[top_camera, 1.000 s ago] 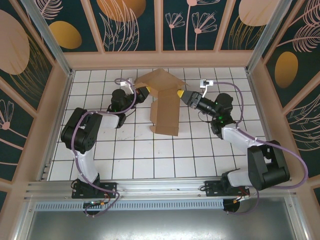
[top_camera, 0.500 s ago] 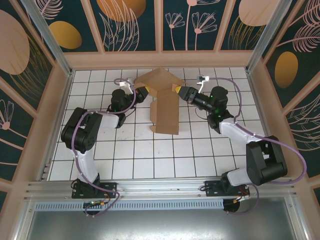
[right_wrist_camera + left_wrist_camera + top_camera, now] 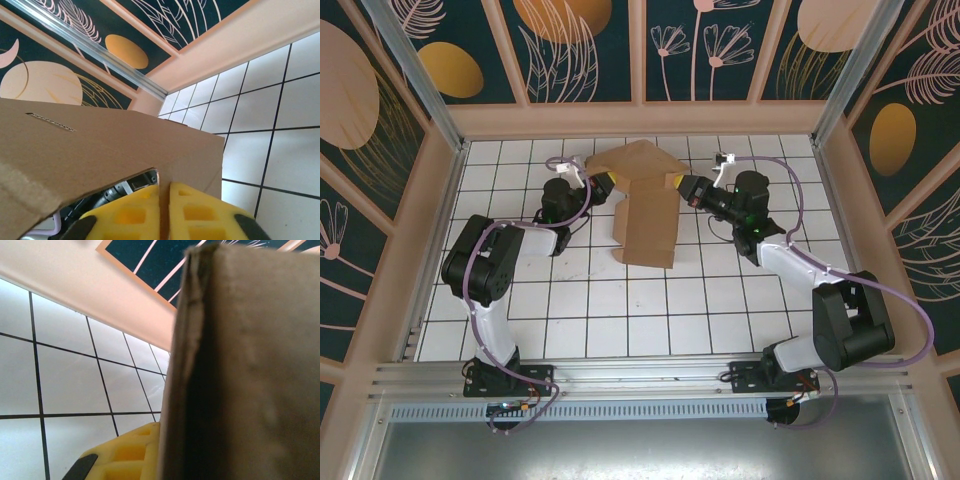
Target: Fold the paper box
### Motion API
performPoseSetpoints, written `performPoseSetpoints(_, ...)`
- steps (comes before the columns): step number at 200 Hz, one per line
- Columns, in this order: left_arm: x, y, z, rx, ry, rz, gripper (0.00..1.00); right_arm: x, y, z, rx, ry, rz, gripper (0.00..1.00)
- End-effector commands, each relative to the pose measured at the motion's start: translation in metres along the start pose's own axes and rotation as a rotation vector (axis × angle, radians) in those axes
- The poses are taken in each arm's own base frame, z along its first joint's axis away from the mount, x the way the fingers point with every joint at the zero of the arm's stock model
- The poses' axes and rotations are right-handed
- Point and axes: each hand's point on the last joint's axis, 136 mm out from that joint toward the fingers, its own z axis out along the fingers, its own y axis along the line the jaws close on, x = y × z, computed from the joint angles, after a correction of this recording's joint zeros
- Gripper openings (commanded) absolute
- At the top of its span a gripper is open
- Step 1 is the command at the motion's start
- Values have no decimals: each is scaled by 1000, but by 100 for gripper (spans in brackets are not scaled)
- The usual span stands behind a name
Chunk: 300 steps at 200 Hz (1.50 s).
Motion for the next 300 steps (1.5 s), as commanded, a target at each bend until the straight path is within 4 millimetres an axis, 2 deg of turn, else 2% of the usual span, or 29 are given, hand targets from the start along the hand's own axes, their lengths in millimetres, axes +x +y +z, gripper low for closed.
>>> performPoseSetpoints(1, -5, -5, 2, 12, -18, 17, 0, -8, 7, 1, 2, -33, -14, 24)
performPoseSetpoints(16, -5, -4, 2, 10, -18, 17, 0, -7, 5, 1, 5, -33, -13, 21)
performPoseSetpoints(27, -3, -4, 3, 9, -15, 15, 0, -7, 4, 2, 9, -35, -10, 10)
performPoseSetpoints(34, -3, -3, 3, 8, -15, 14, 0, -8, 3, 2, 13, -37, -6, 0)
performPoseSetpoints(64, -4, -2, 3, 2, -17, 13, 0, -8, 3, 1, 19, -39, -15, 0)
performPoseSetpoints(85, -5, 2, 2, -19, -30, -4, 0, -13, 6, -4, 28, -59, -44, 42)
performPoseSetpoints(102, -8, 9, 2, -56, -44, -24, 0, -20, 5, -13, 68, -100, -76, 59)
performPoseSetpoints(118, -10, 14, 2, -77, -62, -39, 0, -28, 4, -23, 104, -128, -103, 68)
performPoseSetpoints(133, -14, 18, 1, -101, -84, -57, 0, -38, 9, -33, 116, -143, -130, 72)
performPoseSetpoints(161, -21, 25, 1, -142, -119, -67, 0, -60, 25, -51, 169, -200, -215, 73)
performPoseSetpoints(183, -28, 29, 3, -180, -137, -47, 0, -76, 43, -52, 187, -196, -271, 73)
performPoseSetpoints(219, -44, 39, -4, -294, -191, 36, 0, -93, 78, -29, 216, -136, -376, 72)
performPoseSetpoints(230, -47, 43, -6, -323, -201, 58, 0, -96, 89, -16, 224, -117, -408, 72)
performPoseSetpoints(233, -55, 36, -3, -313, -218, 68, 0, -97, 94, -13, 225, -112, -415, 72)
performPoseSetpoints(240, -60, 36, -3, -324, -227, 86, 0, -98, 102, -4, 230, -100, -436, 71)
performPoseSetpoints(258, -63, 44, -6, -371, -245, 108, 0, -100, 118, 19, 259, -66, -491, 70)
performPoseSetpoints(269, -64, 47, -8, -395, -252, 119, 0, -93, 131, 35, 260, -35, -522, 68)
performPoseSetpoints(284, -64, 49, -11, -412, -256, 129, 0, -86, 136, 58, 273, 15, -528, 66)
performPoseSetpoints(300, -66, 51, -12, -427, -260, 135, 0, -79, 132, 78, 298, 66, -507, 64)
